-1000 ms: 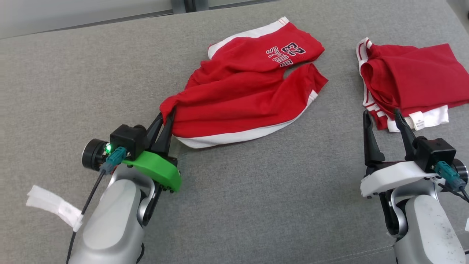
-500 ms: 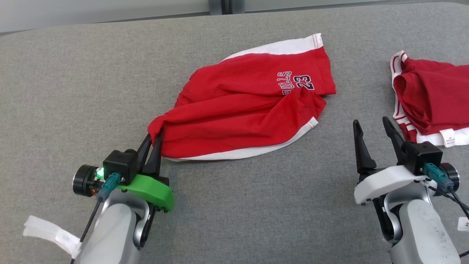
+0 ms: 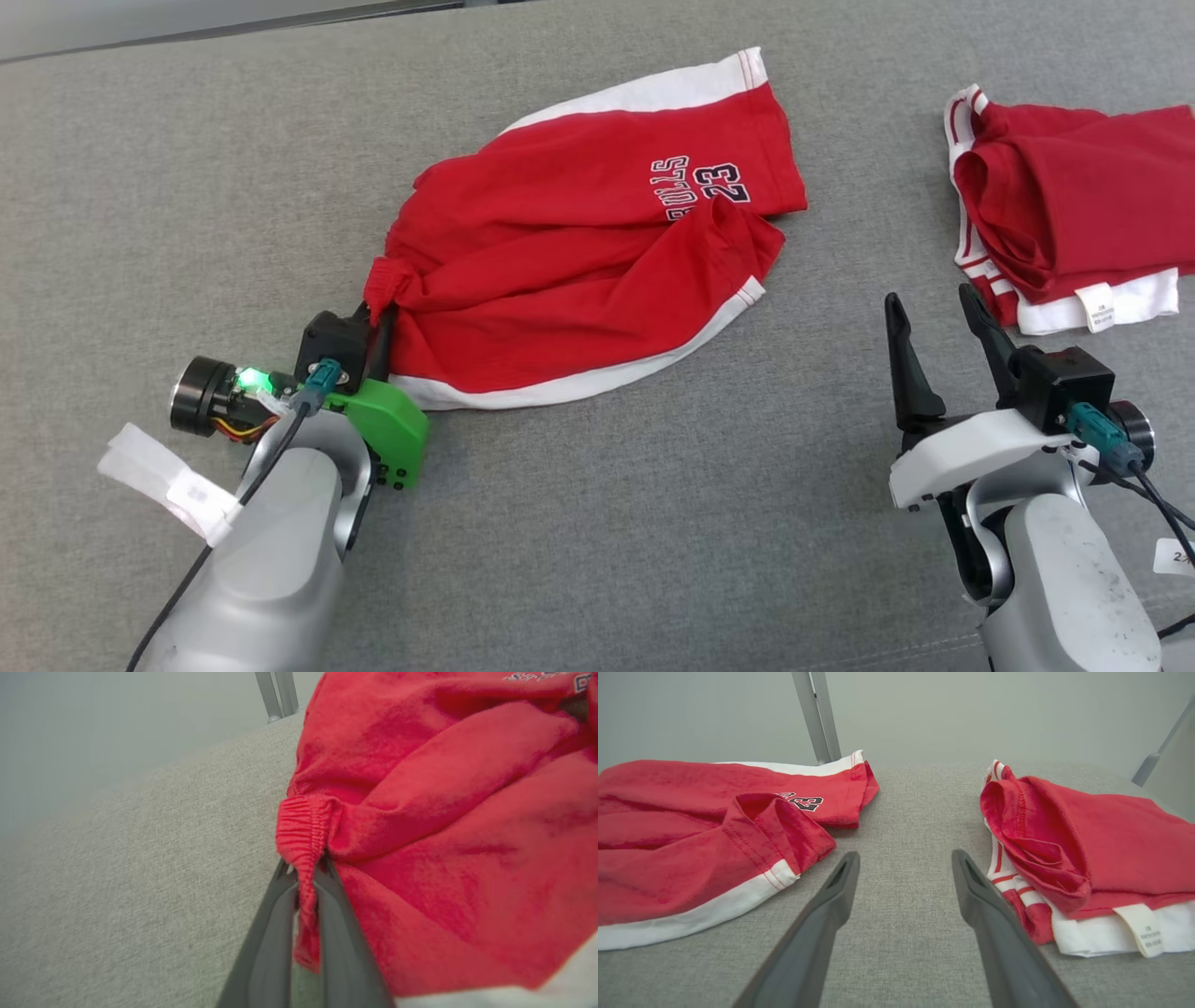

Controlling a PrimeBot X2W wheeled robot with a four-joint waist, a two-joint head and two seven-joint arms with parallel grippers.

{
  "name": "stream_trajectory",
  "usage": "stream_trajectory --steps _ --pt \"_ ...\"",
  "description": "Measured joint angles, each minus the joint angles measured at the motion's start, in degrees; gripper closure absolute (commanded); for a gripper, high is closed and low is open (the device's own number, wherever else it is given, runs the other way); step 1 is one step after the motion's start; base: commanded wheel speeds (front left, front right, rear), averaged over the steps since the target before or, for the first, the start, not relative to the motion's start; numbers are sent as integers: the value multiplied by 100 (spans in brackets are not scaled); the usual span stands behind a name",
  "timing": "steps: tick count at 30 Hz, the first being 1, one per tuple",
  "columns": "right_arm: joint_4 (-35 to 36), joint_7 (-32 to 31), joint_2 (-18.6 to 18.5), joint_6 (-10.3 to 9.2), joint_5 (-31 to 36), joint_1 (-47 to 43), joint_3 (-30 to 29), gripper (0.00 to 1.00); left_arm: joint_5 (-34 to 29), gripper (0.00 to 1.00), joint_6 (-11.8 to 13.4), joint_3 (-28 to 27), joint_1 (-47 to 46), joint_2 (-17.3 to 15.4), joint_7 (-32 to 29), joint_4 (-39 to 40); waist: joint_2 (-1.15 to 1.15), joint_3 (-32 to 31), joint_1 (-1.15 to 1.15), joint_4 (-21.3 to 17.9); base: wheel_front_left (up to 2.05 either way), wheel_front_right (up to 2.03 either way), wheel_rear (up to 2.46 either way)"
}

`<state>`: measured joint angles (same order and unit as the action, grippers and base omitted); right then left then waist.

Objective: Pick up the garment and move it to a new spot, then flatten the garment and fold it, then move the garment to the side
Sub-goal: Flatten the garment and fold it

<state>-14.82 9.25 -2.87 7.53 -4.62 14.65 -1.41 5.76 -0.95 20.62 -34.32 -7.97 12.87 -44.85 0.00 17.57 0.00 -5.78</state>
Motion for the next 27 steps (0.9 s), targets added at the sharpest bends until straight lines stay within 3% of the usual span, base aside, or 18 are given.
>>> stream_trajectory --steps 5,6,7,15,27 --pt "-120 93 1 0 -55 44 33 0 -65 100 45 91 -222 -3 14 -522 0 83 0 -174 0 0 0" --pt "-141 99 1 0 -69 52 32 0 -68 24 55 102 -255 3 25 -605 0 91 0 -194 0 0 0" --pt "-156 107 1 0 -74 59 26 0 -68 0 77 111 -282 14 36 -664 0 92 0 -200 0 0 0" --pt "-172 140 3 0 -25 91 -9 0 83 0 132 45 -316 170 191 -557 0 13 0 6 0 0 0" --pt "-194 69 3 0 73 48 -144 0 456 0 168 -543 877 207 218 1766 0 -234 0 622 0 0 0"
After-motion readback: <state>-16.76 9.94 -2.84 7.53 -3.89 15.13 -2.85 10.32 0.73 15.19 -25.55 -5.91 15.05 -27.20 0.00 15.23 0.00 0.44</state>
